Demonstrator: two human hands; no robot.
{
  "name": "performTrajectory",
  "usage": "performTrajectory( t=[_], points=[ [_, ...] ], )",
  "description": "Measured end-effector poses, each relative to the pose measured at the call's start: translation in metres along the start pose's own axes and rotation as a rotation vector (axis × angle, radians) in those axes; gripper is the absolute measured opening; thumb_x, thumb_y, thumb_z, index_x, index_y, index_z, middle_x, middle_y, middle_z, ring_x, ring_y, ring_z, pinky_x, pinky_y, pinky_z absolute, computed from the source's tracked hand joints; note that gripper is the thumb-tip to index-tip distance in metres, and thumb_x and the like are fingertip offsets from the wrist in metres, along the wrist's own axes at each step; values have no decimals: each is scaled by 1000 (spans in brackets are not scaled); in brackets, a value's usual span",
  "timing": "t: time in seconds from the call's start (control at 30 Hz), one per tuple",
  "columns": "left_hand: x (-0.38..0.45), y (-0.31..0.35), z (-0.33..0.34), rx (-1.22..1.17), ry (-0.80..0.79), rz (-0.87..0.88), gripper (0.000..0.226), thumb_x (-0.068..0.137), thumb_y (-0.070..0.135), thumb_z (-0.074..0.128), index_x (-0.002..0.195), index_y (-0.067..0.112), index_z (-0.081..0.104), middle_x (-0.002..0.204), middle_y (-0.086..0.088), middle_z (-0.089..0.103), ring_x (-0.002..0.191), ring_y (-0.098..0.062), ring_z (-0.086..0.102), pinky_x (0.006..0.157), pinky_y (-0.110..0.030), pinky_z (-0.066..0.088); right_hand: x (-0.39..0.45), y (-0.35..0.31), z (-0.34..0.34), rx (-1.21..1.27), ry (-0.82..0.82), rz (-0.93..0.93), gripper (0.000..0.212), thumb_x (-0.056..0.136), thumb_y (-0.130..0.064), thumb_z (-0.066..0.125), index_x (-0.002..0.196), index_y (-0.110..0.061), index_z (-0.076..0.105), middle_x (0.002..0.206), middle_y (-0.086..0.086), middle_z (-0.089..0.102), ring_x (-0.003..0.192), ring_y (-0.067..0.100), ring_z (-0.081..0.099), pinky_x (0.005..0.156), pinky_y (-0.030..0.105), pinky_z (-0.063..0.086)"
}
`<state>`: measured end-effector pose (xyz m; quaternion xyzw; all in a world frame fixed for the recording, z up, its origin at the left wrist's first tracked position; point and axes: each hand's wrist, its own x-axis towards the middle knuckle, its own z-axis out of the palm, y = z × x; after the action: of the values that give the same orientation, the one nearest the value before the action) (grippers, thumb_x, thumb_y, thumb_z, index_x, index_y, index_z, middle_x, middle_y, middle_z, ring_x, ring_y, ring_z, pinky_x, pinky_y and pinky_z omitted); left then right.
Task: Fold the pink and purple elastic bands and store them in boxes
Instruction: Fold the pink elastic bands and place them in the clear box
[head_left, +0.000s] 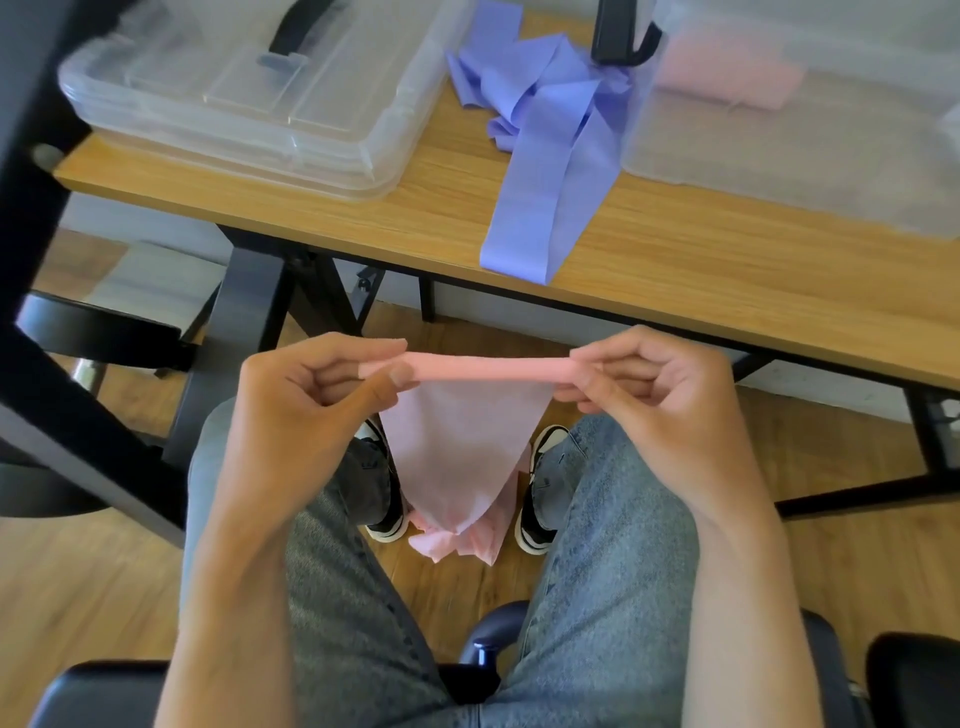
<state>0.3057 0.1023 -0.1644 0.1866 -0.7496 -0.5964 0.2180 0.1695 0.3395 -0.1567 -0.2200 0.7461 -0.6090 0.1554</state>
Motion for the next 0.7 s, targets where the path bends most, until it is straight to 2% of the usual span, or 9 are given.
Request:
performTrajectory(
  t=[0.1,0.13,0.23,0.37,0.43,0.57,0.7],
  points=[
    [1,-2,-1,38,-13,-22,41,83,14,77,123,19,70,101,7,80,92,-10,77,82,-23,61,1,6,-3,-51,-25,61,37,91,-11,77,124,-25,71,100,-4,81,94,17,79,89,43,61],
    [1,-2,-2,62,-16,-19,42,83,15,76,124,20,70,101,8,80,94,-9,76,83,-23,61,1,8,-4,-78,-29,70,38,92,-10,76,126,-27,71,102,-6,81,94,16,78,90,44,61],
    [2,-4,-2,140,-24,-2,32,83,20,75,115,20,75,97,12,79,92,-7,75,83,-22,61,2,10,-3,-203,-34,20,25,94,-12,74,114,-26,77,100,-10,80,91,12,78,86,46,63],
    [0,-3,-5,135,-32,-6,23,87,18,74,110,20,77,81,5,79,74,-15,77,69,-25,63,0,8,-3,-250,-47,-39,16,95,-10,73,104,-22,78,77,-5,78,70,14,76,71,43,64],
    [-1,-2,-5,114,-29,-3,22,88,17,73,109,19,77,77,3,78,69,-15,76,67,-25,63,-1,7,-2,-235,-57,-48,14,95,-10,73,104,-20,77,72,-3,76,64,15,75,68,41,64],
    [-2,0,-2,32,-11,-14,25,87,12,76,112,14,76,88,3,80,82,-16,78,75,-25,63,-2,6,-1,-116,-37,-16,18,93,-2,73,104,-16,78,84,-2,80,79,16,79,78,42,65],
    [-2,2,0,-42,2,-23,19,90,14,71,108,11,76,90,0,80,85,-18,79,74,-28,64,-3,5,-3,11,-19,1,15,93,-14,73,107,-8,77,93,3,81,88,21,79,80,41,65]
  ],
)
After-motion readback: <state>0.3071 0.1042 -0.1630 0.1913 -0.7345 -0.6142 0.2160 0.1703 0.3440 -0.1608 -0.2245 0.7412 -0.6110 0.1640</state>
